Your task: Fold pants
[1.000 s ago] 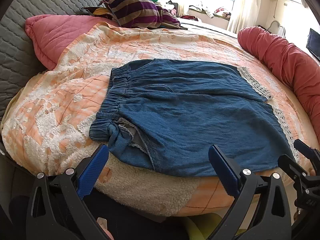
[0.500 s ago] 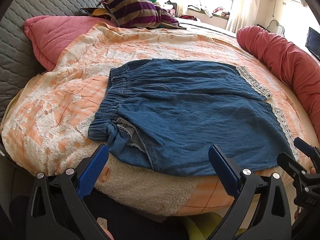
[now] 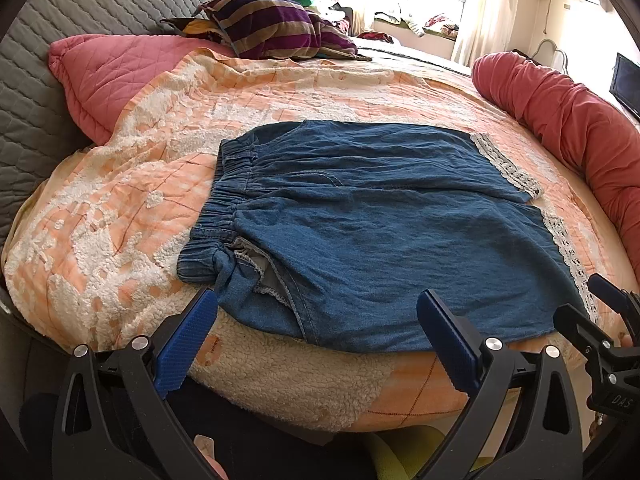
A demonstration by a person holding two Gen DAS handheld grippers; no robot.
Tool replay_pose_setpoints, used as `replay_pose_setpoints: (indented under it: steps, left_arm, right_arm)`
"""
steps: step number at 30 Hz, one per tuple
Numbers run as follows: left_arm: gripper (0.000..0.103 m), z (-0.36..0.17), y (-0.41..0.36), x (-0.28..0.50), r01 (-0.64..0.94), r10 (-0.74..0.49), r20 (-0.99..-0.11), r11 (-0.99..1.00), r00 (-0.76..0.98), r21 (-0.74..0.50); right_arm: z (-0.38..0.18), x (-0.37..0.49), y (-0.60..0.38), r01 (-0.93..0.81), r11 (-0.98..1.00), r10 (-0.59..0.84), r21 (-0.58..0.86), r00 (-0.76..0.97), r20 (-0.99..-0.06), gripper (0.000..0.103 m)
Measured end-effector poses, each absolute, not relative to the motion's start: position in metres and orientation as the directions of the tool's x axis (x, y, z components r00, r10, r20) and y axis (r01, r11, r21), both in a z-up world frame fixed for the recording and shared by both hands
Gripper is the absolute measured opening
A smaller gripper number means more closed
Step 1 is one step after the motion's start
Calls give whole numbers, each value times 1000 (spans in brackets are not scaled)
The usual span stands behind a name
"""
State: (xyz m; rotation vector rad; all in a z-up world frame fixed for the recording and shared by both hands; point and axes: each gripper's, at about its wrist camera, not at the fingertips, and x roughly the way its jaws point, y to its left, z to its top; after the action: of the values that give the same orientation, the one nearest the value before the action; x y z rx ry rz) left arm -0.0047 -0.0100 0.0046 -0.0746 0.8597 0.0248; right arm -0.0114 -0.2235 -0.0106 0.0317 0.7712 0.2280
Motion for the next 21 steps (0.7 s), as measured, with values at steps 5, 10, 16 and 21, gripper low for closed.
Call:
replay_pose_setpoints:
  steps: [5,10,16,21]
  left_arm:
    - [99,5,-10,-5,-52,-9,-757,997,654,-56]
    - [99,5,-10,-5,-52,-9,-757,997,653,-57]
    - [99,5,-8,-4,-55,-8,-757,997,653,-58]
    - [99,4,-3,-1,-62,-5,-757,996,653,-60]
  right_arm:
    - [-11,-12,-223,-192,975,213,108,695,-687,95]
    - [-11,-11,-224,-191,976,210,105,696,-687,95]
    - [-11,-10,-223,-192,976,211,105,695,-687,95]
    - [-10,-7,-224,-192,976,208,100,700,-683,95]
